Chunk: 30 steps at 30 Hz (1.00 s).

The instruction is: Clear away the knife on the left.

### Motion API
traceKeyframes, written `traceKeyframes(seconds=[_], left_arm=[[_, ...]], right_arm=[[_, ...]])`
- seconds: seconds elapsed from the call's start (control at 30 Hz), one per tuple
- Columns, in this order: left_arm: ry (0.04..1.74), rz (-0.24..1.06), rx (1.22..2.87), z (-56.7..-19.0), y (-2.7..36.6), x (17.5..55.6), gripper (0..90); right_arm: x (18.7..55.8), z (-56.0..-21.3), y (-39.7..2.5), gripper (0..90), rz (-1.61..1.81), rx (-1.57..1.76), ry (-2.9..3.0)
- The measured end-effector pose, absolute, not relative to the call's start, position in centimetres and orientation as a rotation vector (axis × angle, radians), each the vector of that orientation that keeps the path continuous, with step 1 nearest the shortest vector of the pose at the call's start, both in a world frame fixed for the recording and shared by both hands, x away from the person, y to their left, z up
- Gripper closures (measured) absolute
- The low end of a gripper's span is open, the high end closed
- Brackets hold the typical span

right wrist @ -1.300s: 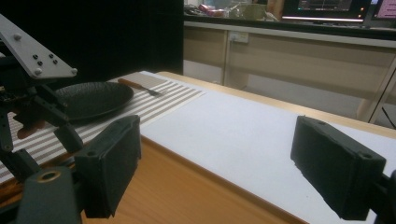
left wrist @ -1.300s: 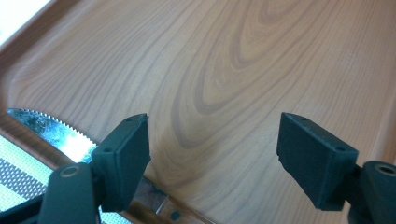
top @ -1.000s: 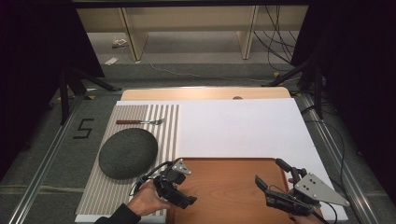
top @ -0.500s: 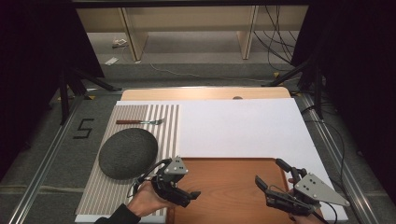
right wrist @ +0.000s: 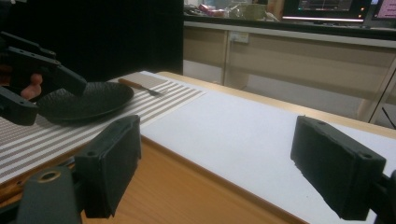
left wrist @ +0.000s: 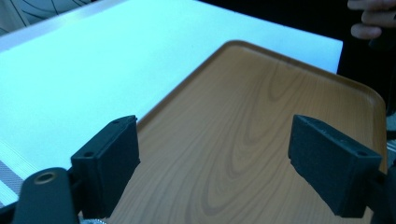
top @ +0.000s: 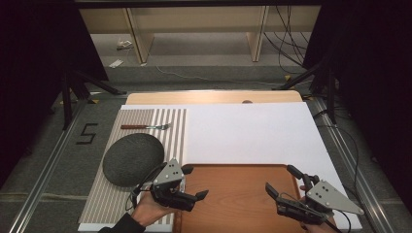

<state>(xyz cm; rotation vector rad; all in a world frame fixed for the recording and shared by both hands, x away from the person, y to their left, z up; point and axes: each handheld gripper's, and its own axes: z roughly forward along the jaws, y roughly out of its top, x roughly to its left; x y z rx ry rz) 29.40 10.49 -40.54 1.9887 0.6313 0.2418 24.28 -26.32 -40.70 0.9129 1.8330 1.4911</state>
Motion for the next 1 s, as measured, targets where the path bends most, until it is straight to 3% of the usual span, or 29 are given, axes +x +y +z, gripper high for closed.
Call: traceKeyframes(seconds=[0.43, 1.0], left_arm=[[0.65, 0.22, 1.849, -40.4, 12.4, 29.0, 15.5], [0.664, 0.248, 1.847, -40.7, 12.3, 28.9, 15.5]], right_arm=[[24.3, -40.7, -26.2, 17.1, 1.489, 0.91, 1.847], [24.3, -40.7, -26.3, 17.1, 1.49, 0.909, 1.848]])
